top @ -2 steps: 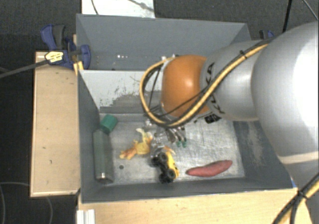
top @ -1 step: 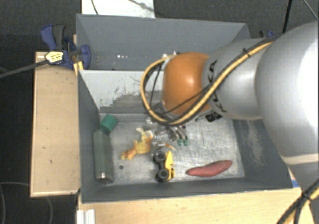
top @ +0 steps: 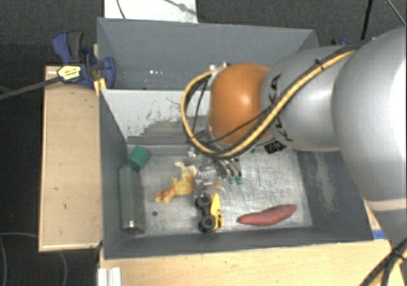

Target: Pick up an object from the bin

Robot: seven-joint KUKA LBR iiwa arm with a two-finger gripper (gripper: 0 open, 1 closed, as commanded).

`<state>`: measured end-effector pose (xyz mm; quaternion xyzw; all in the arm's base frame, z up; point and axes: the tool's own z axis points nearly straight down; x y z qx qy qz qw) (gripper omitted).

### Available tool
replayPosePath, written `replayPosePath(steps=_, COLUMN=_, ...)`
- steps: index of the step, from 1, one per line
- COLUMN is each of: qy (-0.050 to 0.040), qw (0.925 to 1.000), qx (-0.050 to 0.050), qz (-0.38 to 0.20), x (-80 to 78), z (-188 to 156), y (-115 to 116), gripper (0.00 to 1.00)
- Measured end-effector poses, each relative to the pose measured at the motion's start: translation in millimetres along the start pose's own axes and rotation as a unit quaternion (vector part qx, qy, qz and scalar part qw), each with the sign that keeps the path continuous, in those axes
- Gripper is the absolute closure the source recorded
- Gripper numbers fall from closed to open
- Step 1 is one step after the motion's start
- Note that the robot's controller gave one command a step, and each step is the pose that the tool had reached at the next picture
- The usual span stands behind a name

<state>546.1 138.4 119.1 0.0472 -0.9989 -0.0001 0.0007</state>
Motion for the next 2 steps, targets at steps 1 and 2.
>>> replayPosePath(steps=1, qy=-0.0019, qw=1.0000, qx=0.000, qz=0.000, x=-0.9, z=-12.9, y=0.1, gripper=1.00)
replayPosePath(steps=2, qy=-0.0012, qw=1.0000, qx=0.000, qz=0.000, x=-0.7, z=-23.1, y=0.1, gripper=1.00)
